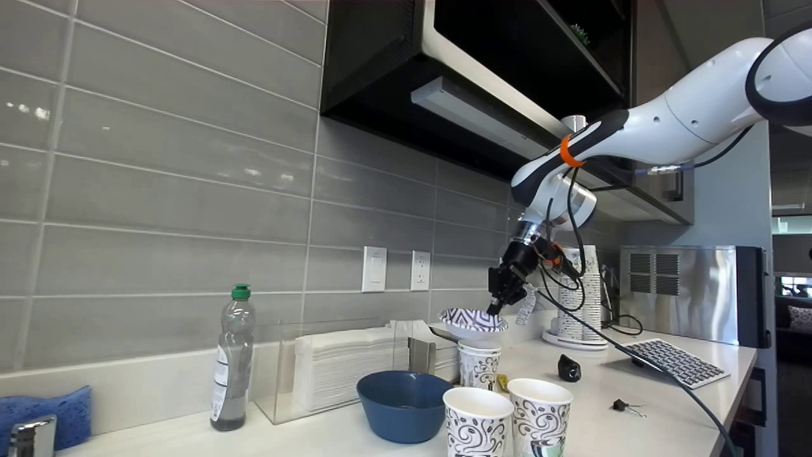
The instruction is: Unstack the coffee cups and bowl, then stack them back up using the coffee cup on the far right.
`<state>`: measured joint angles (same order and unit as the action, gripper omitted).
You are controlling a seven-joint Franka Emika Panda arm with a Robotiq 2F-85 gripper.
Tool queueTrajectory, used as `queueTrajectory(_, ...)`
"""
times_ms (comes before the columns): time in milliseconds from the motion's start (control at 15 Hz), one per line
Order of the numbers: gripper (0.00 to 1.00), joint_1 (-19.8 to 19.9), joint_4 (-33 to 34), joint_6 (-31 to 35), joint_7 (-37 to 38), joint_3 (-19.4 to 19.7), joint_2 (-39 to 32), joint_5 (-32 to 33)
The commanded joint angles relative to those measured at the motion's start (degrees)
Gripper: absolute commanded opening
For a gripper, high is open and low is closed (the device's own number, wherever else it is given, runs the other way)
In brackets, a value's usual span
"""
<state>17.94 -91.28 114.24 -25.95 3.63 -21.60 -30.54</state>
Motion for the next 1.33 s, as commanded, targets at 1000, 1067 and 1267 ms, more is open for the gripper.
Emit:
queueTrajectory(1000, 0.01, 0.5, -1.9, -3.1, -4.5, 0.0, 1.7, 0.6)
queueTrajectory(1067, 0.01, 0.5, -1.9, -3.0, -4.7, 0.0, 1.7, 0.6)
queueTrajectory(1267, 0.01, 0.3, -2.1, -2.7, -5.0, 0.0, 1.4, 1.0)
